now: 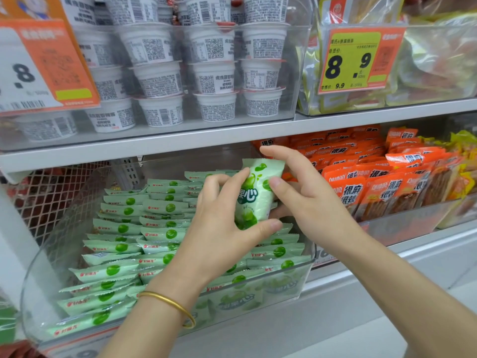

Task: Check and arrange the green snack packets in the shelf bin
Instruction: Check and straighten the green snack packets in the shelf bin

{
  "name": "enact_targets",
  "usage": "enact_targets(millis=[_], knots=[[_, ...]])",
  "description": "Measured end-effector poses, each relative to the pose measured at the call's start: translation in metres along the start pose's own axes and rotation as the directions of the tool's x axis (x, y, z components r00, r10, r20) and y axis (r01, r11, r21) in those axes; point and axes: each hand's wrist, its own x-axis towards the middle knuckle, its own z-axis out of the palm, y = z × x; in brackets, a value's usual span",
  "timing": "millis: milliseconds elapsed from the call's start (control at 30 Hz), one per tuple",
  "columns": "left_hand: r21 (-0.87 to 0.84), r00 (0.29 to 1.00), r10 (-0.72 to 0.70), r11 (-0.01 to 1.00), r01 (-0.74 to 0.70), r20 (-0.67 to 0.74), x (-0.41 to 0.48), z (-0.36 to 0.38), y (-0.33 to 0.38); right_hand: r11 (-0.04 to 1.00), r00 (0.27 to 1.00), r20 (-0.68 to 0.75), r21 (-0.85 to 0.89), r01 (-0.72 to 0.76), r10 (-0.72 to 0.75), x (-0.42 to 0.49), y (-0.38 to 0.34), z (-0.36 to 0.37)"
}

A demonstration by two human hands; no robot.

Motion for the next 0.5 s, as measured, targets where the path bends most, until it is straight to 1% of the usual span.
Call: enact_targets(millis=[67, 233, 300, 400, 500], knots=[[-0.007, 1.000, 0.006, 1.000, -0.006, 0.005, 0.0004, -0.0001, 0.0011, 1.000, 1.000, -0.018, -0.030, 0.002, -0.003, 0.0003, 0.0000, 0.0012], [-0.054, 1.000, 0.017, 0.998, -0.017, -0.004, 0.0016, -0.0020, 0.0027, 0.997, 0.999, -0.002, 0.054, -0.051, 0.051, -0.0005, -0.0054, 0.0034], [-0.113, 1.000, 0.005, 0.994, -0.005, -0.004, 0.0013, -0.0043, 0.0042, 0.998, 0.999, 0.001, 0.044, -0.054, 0.054, -0.0008, -0.0079, 0.0025], [-0.252, 0.998, -0.062, 0.966, 0.065, 0.021, 0.0015, -0.0073, 0.0039, 0.996, 0.998, -0.002, 0.058, -0.062, 0.062, -0.0005, -0.0078, 0.0017], [-0.325, 0.994, -0.102, 0.940, 0.109, 0.040, 0.0025, -0.0076, -0.0030, 0.996, 0.997, -0.016, 0.041, -0.077, 0.078, -0.0003, -0.0073, 0.0017]])
